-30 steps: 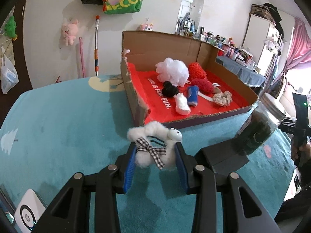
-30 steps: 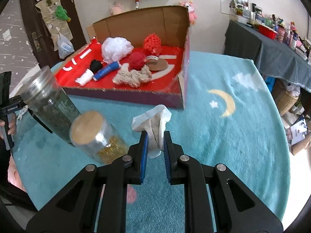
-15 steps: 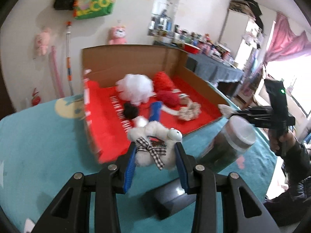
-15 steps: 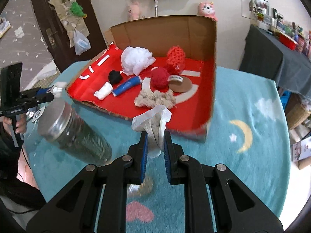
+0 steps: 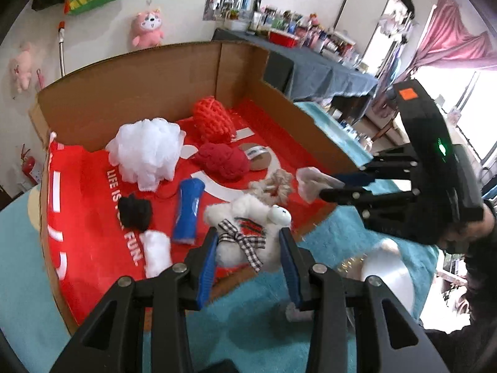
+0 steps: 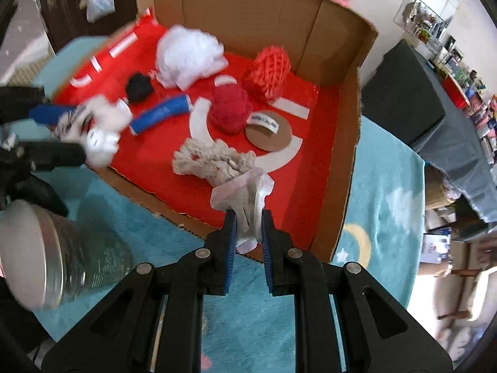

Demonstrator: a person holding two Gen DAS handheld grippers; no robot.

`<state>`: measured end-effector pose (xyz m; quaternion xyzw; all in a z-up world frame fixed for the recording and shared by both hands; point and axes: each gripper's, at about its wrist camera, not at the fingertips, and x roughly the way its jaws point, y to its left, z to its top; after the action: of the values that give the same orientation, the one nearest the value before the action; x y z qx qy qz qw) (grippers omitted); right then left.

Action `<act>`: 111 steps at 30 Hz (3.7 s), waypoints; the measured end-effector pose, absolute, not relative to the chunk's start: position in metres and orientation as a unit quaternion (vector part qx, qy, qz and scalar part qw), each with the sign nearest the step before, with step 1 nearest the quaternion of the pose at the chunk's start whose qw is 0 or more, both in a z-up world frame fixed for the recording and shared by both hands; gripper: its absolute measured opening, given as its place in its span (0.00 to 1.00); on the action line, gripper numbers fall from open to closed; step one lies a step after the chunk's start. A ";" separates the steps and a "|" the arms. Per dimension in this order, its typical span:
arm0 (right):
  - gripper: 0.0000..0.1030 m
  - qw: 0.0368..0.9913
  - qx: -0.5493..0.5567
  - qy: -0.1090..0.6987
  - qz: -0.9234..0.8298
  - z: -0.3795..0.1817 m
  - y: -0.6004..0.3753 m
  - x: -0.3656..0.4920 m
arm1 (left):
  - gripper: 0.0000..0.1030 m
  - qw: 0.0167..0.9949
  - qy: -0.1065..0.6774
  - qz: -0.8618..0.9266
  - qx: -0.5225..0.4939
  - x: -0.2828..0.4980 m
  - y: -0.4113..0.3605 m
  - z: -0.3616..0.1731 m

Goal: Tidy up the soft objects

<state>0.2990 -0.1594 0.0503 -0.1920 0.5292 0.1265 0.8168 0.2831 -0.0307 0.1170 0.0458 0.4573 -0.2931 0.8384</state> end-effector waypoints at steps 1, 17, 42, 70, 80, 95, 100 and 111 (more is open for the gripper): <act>0.14 0.814 -0.200 0.531 0.121 0.049 -0.158 0.301 | 0.39 0.838 0.459 -0.292 0.045 0.288 -0.032 0.117; 0.14 0.766 -0.253 0.581 0.108 0.030 -0.153 0.328 | 0.39 0.811 0.515 -0.272 0.059 0.331 -0.045 0.084; 0.22 0.743 -0.293 0.593 0.104 0.011 -0.149 0.327 | 0.58 0.806 0.530 -0.256 0.058 0.343 -0.050 0.072; 0.73 0.819 -0.027 0.567 0.086 0.044 -0.146 0.322 | 1.00 0.865 0.488 -0.114 -0.023 0.298 0.004 0.094; 0.73 0.817 -0.015 0.570 0.082 0.025 -0.146 0.327 | 1.00 0.861 0.500 -0.092 -0.023 0.299 0.007 0.080; 0.73 0.818 -0.018 0.569 0.081 0.022 -0.146 0.327 | 1.00 0.857 0.509 -0.081 -0.007 0.298 0.005 0.076; 0.73 0.819 -0.019 0.568 0.082 0.021 -0.145 0.327 | 1.00 0.856 0.510 -0.076 -0.011 0.298 0.008 0.075; 0.73 0.825 -0.031 0.560 0.076 0.024 -0.143 0.326 | 1.00 0.856 0.512 -0.068 -0.021 0.298 0.013 0.074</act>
<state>0.3257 -0.1433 0.0240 -0.0308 0.5596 0.0757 0.8247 0.2983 0.0134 0.0742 -0.0212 0.5121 -0.0680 0.8560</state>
